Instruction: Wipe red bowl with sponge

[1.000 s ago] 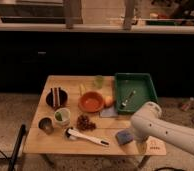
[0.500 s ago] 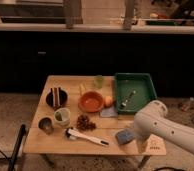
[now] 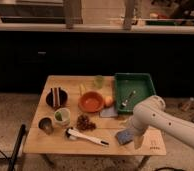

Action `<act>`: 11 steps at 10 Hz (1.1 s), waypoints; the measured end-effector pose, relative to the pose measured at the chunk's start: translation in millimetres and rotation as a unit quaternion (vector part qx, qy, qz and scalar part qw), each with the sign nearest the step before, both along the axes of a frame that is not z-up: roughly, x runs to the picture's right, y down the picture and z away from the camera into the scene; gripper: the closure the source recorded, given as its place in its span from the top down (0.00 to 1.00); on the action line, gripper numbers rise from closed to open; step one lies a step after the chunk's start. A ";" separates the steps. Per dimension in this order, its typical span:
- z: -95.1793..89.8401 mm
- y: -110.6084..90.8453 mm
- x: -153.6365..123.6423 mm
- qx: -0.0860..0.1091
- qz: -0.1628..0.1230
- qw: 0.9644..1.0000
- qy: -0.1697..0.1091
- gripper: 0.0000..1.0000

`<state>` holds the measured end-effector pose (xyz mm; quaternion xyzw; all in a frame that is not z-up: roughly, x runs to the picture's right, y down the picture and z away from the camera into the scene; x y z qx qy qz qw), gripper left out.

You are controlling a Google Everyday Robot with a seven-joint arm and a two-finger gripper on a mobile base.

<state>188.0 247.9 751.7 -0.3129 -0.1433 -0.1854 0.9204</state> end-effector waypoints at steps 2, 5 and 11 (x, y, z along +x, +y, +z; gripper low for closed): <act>9.4 -0.6 -5.5 -0.010 0.005 1.000 -0.013 0.80; 23.1 2.0 -5.0 -0.026 0.029 0.998 -0.039 0.80; 47.2 11.9 11.6 -0.046 0.055 0.996 -0.046 0.80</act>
